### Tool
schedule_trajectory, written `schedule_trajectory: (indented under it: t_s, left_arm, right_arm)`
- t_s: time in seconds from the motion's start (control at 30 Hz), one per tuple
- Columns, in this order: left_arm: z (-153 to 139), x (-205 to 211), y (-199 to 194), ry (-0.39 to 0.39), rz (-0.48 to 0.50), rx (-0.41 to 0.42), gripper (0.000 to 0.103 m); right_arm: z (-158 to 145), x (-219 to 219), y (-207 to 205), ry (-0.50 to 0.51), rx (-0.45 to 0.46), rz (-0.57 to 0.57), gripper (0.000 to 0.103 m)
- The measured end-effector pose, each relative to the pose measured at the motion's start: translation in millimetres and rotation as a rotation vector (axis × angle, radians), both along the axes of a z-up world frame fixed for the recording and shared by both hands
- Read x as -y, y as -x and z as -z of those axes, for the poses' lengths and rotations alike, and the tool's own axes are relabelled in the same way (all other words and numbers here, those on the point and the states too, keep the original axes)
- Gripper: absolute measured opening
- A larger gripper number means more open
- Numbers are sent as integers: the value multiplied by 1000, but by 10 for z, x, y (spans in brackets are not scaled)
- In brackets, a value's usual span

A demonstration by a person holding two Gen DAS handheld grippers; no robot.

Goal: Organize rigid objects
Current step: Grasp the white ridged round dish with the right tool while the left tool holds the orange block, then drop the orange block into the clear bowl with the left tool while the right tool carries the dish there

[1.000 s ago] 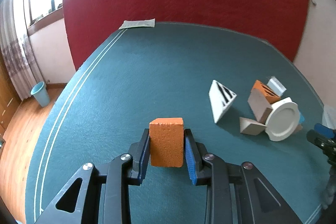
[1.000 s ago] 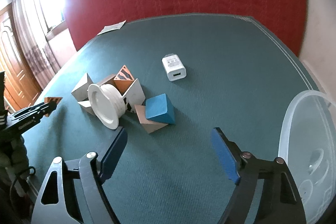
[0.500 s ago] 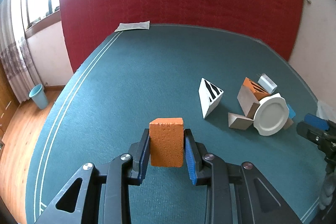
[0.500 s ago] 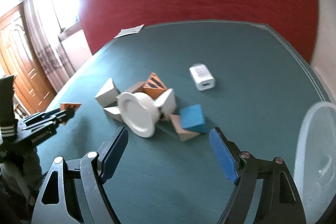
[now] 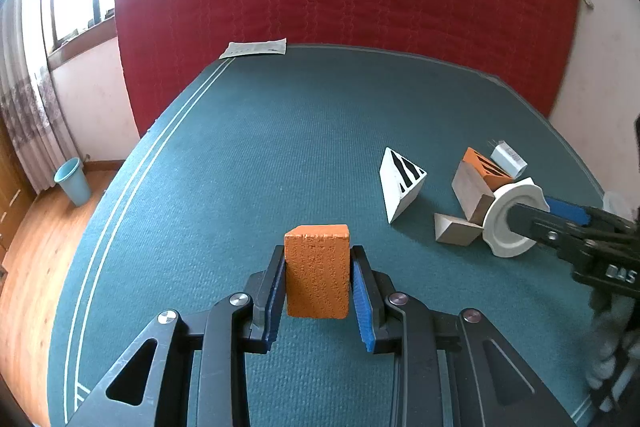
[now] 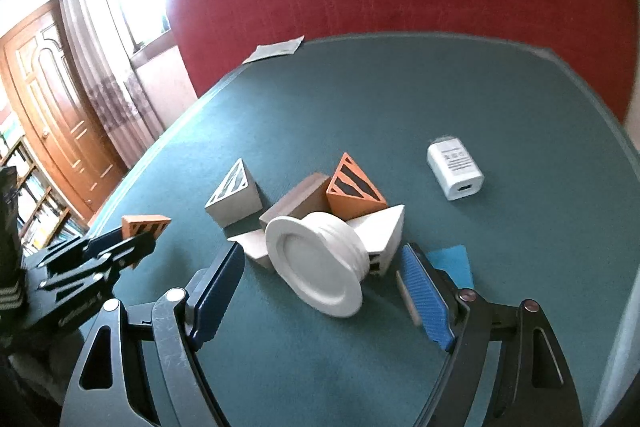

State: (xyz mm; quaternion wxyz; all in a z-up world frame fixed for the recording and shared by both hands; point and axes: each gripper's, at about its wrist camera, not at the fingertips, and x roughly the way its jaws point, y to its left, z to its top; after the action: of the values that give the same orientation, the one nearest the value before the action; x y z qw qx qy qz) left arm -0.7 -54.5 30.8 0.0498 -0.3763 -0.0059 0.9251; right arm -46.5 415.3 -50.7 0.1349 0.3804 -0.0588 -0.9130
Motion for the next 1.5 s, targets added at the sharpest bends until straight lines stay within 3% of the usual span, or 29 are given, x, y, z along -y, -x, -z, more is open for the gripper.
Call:
schedule_trajectory:
  t_s: [0.13, 0.2, 0.3, 0.63, 0.83, 0.9, 1.27, 1.5]
  left_arm:
    - [8, 26, 12, -6, -6, 6, 32]
    - [14, 24, 15, -6, -5, 8, 32]
    - [12, 20, 8, -7, -5, 7, 32]
    - [20, 35, -15, -4, -7, 10, 32]
    - [14, 61, -18, -6, -4, 10, 32]
    - [16, 60, -17, -7, -5, 12, 32]
    - [-18, 0, -67, -4, 12, -6, 32]
    - [-67, -41, -85, -6, 31, -19, 32]
  right_arm:
    - [54, 50, 75, -20, 9, -3, 68]
    - [63, 56, 74, -23, 17, -8, 48]
    - [92, 61, 24, -10, 36, -26, 35]
    - [76, 241, -322, -47, 24, -111, 32]
    - [145, 193, -193, -19, 60, -66, 31]
    - [146, 164, -196, -1, 61, -64, 22]
    - [-63, 99, -482, -10, 0, -68, 22]
    - [-187, -225, -698, 6, -21, 1, 22]
